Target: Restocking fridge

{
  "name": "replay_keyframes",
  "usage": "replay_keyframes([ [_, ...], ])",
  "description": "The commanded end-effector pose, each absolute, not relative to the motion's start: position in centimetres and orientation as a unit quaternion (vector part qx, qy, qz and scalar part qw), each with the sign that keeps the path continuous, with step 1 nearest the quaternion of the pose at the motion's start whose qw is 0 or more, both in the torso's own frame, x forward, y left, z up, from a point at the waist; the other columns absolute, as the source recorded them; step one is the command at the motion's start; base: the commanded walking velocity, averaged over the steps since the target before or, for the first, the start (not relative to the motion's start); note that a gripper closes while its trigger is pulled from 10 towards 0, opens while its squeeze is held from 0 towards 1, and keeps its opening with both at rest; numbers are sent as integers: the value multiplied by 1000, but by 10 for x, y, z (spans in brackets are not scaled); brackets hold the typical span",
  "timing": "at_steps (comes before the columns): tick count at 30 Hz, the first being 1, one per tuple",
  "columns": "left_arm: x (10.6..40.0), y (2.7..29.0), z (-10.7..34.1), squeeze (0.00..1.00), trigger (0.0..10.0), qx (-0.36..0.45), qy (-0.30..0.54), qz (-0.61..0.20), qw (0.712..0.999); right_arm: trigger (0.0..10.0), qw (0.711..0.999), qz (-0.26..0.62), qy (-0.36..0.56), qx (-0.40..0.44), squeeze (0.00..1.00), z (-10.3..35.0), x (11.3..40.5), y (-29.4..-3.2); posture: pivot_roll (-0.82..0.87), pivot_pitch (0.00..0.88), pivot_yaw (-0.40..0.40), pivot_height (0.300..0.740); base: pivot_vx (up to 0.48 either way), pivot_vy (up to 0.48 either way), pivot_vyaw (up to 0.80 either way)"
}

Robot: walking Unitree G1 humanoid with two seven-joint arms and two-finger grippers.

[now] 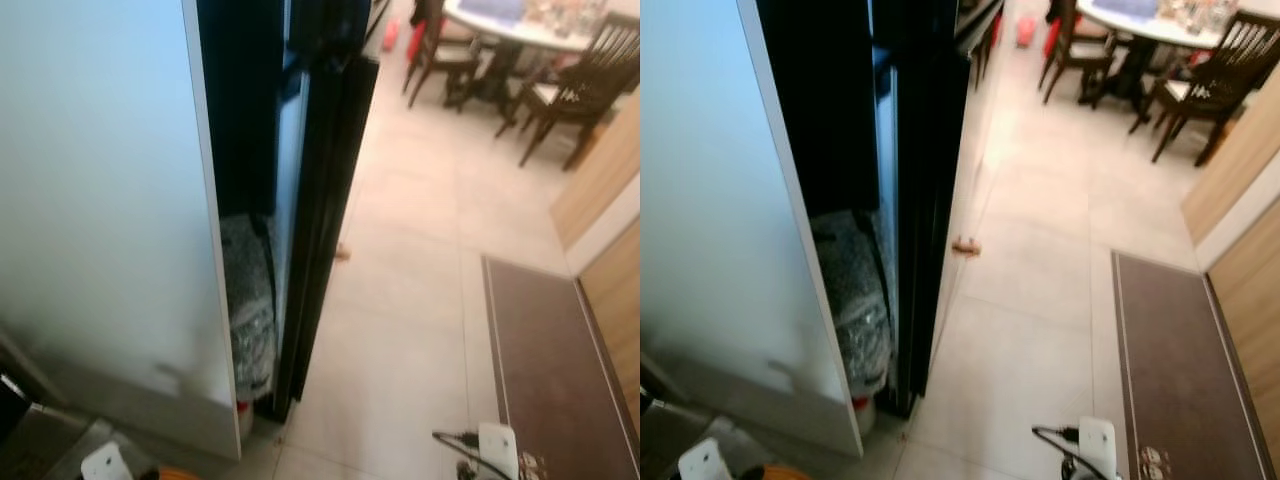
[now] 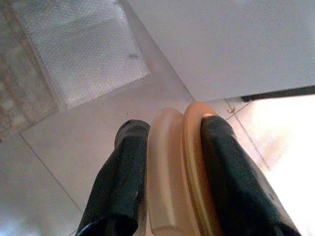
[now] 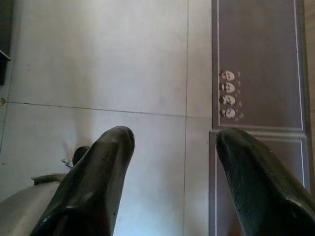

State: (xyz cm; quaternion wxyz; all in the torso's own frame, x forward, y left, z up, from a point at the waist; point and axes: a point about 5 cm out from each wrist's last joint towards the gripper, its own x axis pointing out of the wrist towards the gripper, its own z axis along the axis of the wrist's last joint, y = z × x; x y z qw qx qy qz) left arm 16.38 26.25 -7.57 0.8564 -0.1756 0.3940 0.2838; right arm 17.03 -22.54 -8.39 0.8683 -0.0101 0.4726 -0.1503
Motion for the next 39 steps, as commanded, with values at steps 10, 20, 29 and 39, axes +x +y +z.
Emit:
replay_keyframes([
  [10, 165, 256, -78, 0, 10000, -177, 403, 272, 856, 10000, 870, -159, 467, -14, 0, -82, 172, -231, -23, 0, -50, 740, 0, 0, 0],
  [20, 166, 255, -77, 0, 10000, -177, 402, 271, 856, 10000, 870, -160, 467, -13, 0, -82, 172, -230, -21, 0, -49, 740, 0, 254, 0],
  [29, 167, 255, -77, 0, 10000, -176, 401, 270, 858, 10000, 870, -160, 467, -13, 0, -82, 172, -230, -21, 0, -49, 740, 0, 293, 0],
  [39, 173, 252, -75, 0, 10000, -169, 396, 262, 864, 10000, 872, -161, 463, -16, 0, -81, 173, -231, -26, 0, -47, 740, 0, 82, 0],
])
